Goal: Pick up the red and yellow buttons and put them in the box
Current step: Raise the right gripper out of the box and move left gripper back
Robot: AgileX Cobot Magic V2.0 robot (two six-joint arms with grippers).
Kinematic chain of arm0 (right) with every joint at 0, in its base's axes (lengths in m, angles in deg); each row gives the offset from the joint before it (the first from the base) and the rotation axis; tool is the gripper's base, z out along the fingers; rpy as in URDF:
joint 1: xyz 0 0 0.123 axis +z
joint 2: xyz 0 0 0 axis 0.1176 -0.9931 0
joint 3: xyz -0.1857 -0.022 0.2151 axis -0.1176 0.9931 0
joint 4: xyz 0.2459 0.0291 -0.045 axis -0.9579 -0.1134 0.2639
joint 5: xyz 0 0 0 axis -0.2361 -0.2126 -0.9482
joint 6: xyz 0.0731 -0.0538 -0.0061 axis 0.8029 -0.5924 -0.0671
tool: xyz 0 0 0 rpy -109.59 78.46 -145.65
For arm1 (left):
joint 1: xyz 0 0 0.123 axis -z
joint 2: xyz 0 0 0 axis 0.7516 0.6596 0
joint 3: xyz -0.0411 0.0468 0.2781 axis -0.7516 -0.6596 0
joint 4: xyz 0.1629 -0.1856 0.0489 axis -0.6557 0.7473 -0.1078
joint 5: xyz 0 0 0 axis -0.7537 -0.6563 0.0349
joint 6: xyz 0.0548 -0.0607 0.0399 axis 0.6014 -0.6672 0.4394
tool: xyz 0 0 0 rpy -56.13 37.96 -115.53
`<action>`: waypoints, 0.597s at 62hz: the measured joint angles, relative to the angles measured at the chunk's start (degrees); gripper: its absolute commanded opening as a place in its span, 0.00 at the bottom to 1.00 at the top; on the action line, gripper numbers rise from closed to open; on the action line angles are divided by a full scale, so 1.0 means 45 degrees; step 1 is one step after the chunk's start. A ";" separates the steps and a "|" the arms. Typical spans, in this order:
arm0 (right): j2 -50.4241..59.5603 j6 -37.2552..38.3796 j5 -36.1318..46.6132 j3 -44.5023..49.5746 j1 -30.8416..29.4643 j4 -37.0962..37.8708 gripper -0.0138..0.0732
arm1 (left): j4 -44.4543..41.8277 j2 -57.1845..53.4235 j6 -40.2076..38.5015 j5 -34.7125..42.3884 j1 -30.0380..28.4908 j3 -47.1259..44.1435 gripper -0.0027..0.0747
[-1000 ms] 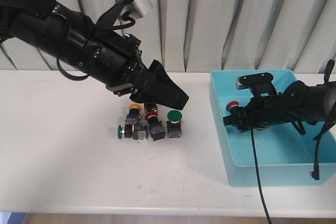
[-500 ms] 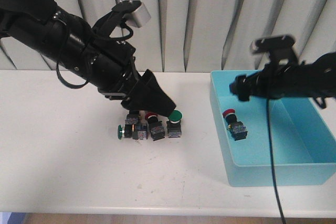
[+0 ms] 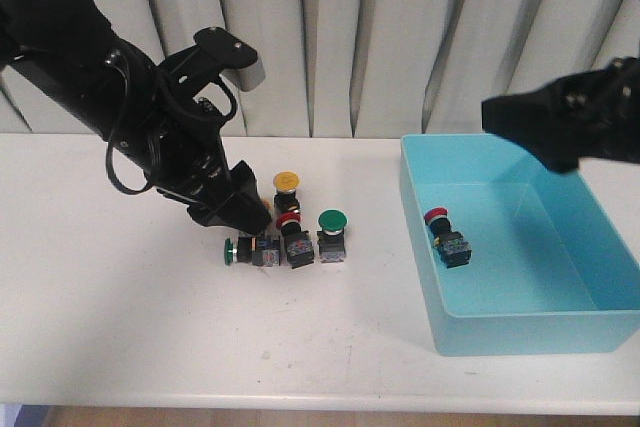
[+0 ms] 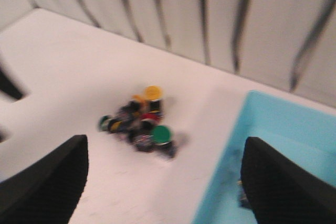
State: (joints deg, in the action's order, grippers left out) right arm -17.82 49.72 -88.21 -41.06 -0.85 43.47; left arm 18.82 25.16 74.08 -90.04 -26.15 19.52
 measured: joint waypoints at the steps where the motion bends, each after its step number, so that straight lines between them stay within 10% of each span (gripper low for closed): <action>1: 0.0171 -0.0025 -0.0159 0.0099 0.0000 -0.0111 0.81 | -0.0150 0.0014 -0.0060 0.0084 0.0000 0.0000 0.68; 37: 0.6376 -0.0273 -0.0476 0.6107 0.0000 -0.2774 0.81 | -0.1591 0.0981 -0.2784 0.5642 -0.0032 0.0059 0.69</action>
State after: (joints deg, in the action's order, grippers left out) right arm 10.87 48.49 -90.35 -13.58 -0.85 30.99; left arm 11.66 29.57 61.55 -64.65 -26.30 19.79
